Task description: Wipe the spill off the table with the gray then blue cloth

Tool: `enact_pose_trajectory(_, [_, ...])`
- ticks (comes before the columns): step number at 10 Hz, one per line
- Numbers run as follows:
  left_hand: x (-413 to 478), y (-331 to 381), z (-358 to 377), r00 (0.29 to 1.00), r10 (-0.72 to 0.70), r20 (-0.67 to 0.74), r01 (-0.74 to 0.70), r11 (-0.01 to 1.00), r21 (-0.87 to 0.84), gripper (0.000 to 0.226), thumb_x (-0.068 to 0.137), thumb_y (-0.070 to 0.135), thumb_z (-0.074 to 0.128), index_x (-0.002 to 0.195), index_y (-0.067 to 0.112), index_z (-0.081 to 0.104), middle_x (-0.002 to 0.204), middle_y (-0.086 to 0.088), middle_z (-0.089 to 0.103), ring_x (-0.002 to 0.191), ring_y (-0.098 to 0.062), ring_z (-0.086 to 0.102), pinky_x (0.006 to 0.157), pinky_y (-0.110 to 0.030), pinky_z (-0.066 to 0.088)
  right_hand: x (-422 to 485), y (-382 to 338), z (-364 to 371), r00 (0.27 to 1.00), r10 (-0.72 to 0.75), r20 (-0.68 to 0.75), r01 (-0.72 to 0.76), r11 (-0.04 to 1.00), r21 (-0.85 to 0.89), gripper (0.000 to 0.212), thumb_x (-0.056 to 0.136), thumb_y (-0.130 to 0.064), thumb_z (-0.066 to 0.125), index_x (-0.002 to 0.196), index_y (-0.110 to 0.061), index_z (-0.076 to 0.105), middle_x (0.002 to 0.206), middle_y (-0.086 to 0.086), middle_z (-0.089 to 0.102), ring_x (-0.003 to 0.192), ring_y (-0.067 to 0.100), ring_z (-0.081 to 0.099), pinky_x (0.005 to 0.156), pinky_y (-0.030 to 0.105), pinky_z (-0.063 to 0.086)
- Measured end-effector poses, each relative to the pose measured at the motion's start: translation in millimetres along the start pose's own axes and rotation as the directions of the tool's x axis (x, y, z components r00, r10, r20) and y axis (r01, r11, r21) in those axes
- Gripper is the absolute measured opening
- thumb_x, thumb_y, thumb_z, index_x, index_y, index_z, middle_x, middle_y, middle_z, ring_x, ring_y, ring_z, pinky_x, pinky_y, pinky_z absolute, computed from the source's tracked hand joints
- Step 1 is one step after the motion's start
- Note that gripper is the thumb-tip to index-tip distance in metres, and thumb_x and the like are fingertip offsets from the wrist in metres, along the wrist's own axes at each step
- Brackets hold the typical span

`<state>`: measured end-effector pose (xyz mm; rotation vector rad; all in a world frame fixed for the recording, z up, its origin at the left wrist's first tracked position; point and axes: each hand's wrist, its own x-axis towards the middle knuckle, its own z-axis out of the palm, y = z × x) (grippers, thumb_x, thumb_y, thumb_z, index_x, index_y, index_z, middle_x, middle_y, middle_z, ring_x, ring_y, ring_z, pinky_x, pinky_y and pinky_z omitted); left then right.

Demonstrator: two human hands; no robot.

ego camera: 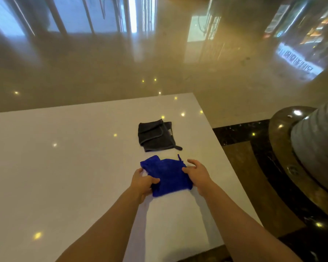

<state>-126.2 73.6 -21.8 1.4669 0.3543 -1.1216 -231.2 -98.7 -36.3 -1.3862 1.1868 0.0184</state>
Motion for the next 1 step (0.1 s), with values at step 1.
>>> enact_pose_trajectory(1, [-6.0,-4.2,-3.5,0.995,-0.021,-0.102,0.028,0.997,0.072,0.081,0.083,-0.013,0.068,0.149,0.018,0.035,0.144,-0.023,0.047,0.113,-0.04,0.06,0.08,-0.049,0.058,9.3,11.9,1.8,0.999,-0.031,-0.009,0.029,0.99,-0.138,0.054,0.1,-0.008,0.058,0.151,-0.018,0.043,0.145,0.011,0.059,0.118,0.025,0.061,0.099,0.043,0.057])
